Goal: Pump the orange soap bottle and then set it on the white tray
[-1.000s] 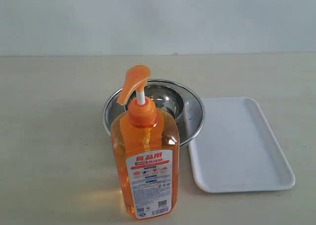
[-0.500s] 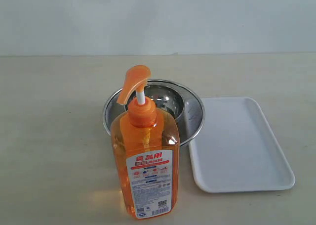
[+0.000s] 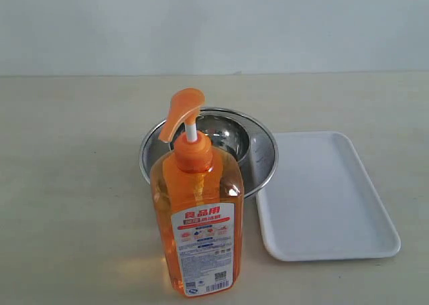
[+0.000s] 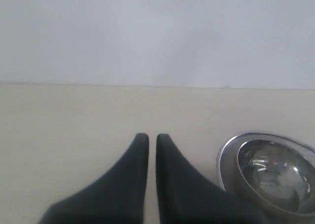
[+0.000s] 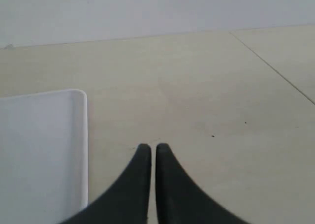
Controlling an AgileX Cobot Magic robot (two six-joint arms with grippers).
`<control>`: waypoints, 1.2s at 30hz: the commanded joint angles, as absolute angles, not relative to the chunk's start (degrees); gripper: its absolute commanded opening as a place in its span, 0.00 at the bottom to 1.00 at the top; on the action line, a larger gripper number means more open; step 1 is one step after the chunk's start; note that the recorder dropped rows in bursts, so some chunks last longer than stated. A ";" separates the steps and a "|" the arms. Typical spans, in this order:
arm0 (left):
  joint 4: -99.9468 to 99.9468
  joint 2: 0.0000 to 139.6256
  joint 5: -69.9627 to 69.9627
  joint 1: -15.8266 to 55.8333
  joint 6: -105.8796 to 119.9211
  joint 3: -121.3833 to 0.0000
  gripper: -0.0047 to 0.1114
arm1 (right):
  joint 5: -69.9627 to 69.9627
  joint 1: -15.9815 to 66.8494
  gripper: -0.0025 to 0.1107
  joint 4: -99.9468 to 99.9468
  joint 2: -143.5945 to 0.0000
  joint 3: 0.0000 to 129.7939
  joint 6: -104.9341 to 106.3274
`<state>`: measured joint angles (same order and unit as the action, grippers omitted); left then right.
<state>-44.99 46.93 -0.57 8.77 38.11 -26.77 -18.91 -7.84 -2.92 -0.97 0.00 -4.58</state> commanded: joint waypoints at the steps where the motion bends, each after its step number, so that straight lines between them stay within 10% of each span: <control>1: -44.14 44.09 1.93 11.21 38.63 -21.59 0.08 | -18.43 -7.99 0.03 -3.32 -0.67 0.00 -4.15; 36: -27.54 34.42 3.48 12.69 0.00 -11.11 0.08 | -18.59 -7.99 0.03 -3.32 -0.67 0.00 -4.15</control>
